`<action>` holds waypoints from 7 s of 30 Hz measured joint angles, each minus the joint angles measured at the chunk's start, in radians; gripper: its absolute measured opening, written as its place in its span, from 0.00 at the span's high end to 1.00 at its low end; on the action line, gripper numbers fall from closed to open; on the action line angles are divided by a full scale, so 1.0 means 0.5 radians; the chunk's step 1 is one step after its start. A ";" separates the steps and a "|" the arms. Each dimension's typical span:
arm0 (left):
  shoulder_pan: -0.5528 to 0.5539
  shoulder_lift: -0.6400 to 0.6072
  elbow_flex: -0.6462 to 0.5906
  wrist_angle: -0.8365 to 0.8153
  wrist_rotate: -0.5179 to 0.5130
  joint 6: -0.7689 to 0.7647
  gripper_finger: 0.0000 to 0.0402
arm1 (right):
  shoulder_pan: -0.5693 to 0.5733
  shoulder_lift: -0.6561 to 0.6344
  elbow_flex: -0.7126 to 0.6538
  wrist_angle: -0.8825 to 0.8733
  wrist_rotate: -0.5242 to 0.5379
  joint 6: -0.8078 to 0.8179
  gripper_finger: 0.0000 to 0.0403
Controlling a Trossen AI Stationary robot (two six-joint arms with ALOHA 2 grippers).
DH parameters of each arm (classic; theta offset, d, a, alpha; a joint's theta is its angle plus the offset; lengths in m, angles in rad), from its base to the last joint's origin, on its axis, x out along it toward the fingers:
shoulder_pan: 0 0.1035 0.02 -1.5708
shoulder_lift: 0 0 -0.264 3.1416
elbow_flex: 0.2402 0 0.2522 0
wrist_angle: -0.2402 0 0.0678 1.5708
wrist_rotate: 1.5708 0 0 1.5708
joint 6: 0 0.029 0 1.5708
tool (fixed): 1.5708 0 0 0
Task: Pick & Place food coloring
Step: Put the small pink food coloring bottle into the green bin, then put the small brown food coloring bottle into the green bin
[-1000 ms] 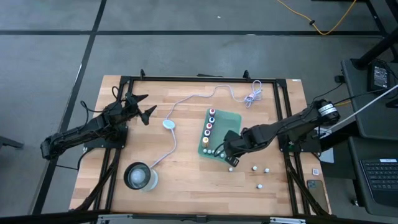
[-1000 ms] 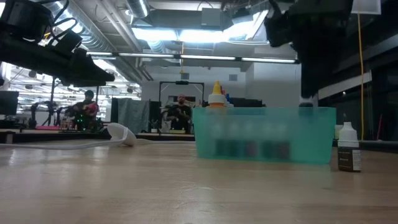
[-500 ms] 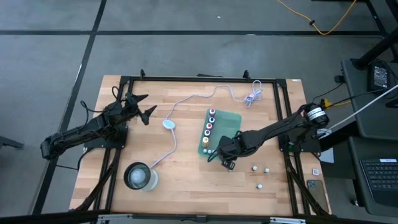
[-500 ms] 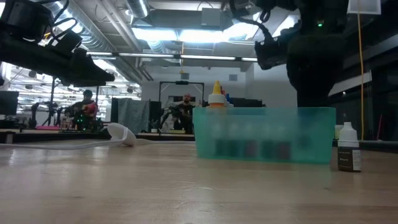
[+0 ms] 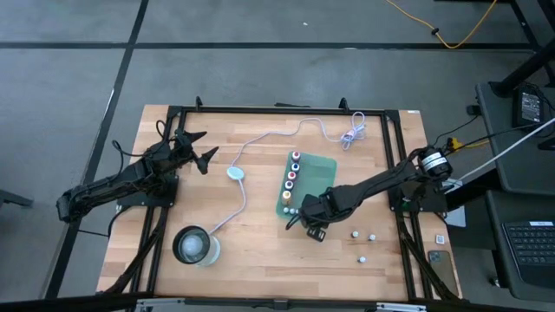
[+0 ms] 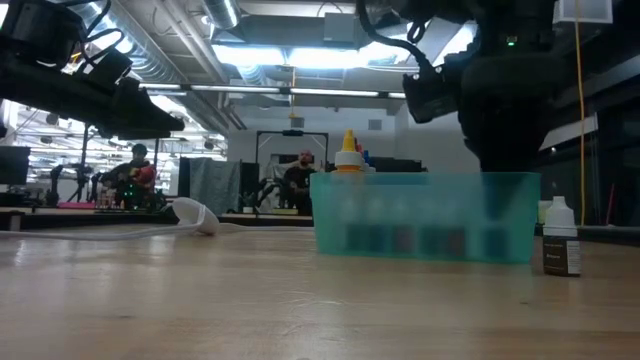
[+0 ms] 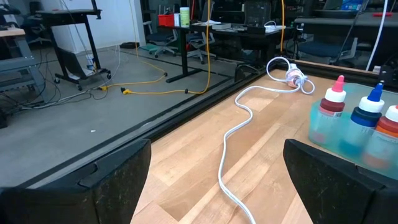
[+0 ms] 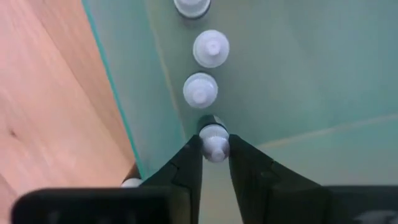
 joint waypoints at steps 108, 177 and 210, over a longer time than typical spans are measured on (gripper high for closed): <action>0.000 0.000 0.000 -0.001 -0.001 0.000 0.10 | 0.528 0.359 0.385 -0.298 0.454 2.210 0.53; 0.000 -0.001 0.001 -0.001 -0.001 0.000 0.10 | 0.040 -0.523 -0.181 -0.070 0.269 -0.155 0.84; 0.000 0.000 0.001 -0.001 -0.001 0.000 0.10 | -0.027 -0.175 -0.264 0.254 0.101 -0.351 0.83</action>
